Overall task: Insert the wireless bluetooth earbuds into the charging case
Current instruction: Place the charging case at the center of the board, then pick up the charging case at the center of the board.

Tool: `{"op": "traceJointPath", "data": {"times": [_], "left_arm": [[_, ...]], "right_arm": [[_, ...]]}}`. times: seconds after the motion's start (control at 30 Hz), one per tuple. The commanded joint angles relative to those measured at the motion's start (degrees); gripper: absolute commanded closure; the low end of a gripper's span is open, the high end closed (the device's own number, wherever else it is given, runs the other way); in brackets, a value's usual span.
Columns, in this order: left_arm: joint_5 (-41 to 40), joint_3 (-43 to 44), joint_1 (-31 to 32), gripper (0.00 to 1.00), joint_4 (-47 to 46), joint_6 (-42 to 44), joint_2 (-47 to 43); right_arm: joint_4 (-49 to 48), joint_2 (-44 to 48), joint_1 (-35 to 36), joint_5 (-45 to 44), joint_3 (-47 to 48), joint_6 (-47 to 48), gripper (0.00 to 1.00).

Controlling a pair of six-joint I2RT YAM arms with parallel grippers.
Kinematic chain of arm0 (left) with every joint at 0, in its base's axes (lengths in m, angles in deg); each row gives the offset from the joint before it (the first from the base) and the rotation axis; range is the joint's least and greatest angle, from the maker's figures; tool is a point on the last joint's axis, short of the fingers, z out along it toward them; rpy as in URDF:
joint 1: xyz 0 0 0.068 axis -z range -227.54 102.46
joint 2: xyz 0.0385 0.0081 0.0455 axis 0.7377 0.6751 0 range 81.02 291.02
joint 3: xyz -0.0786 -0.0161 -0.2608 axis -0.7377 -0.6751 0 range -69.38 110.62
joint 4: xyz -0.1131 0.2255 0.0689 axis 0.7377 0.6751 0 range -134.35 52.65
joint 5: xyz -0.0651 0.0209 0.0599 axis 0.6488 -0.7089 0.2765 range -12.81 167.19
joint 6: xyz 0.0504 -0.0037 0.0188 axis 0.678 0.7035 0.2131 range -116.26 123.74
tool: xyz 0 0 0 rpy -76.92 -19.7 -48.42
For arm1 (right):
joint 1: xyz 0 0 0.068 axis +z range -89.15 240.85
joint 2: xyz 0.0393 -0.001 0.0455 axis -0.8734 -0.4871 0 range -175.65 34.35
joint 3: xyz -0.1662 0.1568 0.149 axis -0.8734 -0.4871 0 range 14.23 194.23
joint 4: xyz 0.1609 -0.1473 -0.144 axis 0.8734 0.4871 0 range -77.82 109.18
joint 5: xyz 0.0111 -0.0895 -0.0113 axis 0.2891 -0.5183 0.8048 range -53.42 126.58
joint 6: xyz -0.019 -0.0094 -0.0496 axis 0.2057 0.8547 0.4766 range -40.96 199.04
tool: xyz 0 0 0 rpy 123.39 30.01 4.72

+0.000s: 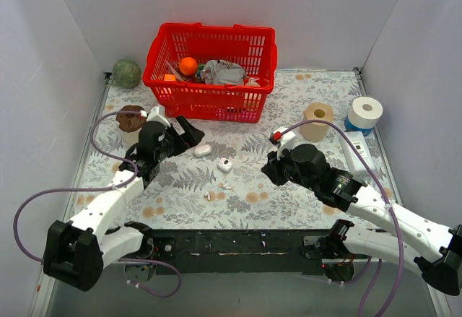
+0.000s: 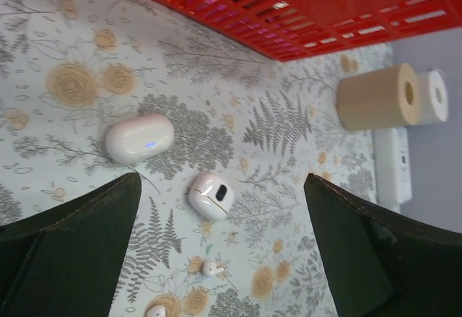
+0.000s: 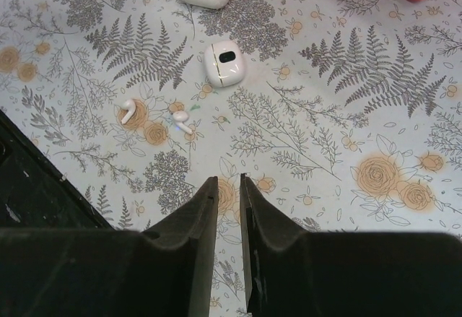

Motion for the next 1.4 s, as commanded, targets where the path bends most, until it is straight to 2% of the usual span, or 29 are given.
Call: {"op": "traceJointPath", "data": {"times": [0.0, 0.07, 0.2, 0.27, 0.4, 0.5, 0.6, 0.63, 0.83, 0.93, 1.1, 1.37], "left_arm": [[15.42, -6.71, 0.01, 0.02, -13.49, -2.54, -4.33], [18.77, -7.69, 0.36, 0.02, -14.76, -2.89, -3.9], [18.61, -3.03, 2.29, 0.02, -7.48, -0.27, -1.0], [18.61, -2.24, 4.04, 0.02, -7.38, 1.76, -1.52], [9.51, -1.36, 10.45, 0.02, -1.16, 4.14, -1.79], [5.7, -1.97, 13.36, 0.02, 1.05, 2.92, -2.48], [1.66, -3.98, 13.63, 0.02, 2.81, -0.25, -6.17], [0.08, -4.69, 13.63, 0.02, 3.08, -1.12, -7.22], [-5.29, -7.16, 13.72, 0.02, 7.91, -4.47, -16.89], [-6.7, -7.25, 13.72, 0.02, 10.28, -4.82, -19.35], [-8.9, -6.89, 13.72, 0.02, 13.01, -4.47, -20.77], [-8.46, -6.63, 13.72, 0.02, 13.54, -3.86, -20.16]], "right_arm": [[-2.19, 0.54, -0.1, -0.95, 1.22, 1.24, 0.74], [-2.19, 0.63, -0.1, -1.48, 1.22, 1.33, 0.74], [-4.38, -1.38, -0.1, -2.62, -1.15, 1.42, 0.73], [-5.26, -4.89, -0.19, -1.93, -1.85, 1.24, 0.76], [-9.38, -11.39, -0.1, 0.97, -3.35, 0.71, 0.82], [-14.04, -17.01, -0.19, 2.9, -2.83, 0.89, 0.87], [-15.55, -24.03, -0.28, 3.44, 0.32, 0.62, 0.93], [-17.2, -25.72, -0.37, 3.61, 1.21, 0.62, 0.99], [-21.34, -37.06, -0.81, 9.57, 7.62, 0.71, 0.99], [-21.96, -41.2, -0.72, 9.42, 10.61, 0.8, 0.99], [-21.17, -46.56, -0.9, 13.81, 15.01, 0.89, 0.99], [-20.82, -50.78, -0.9, 14.87, 15.81, 0.1, 0.99]]}}
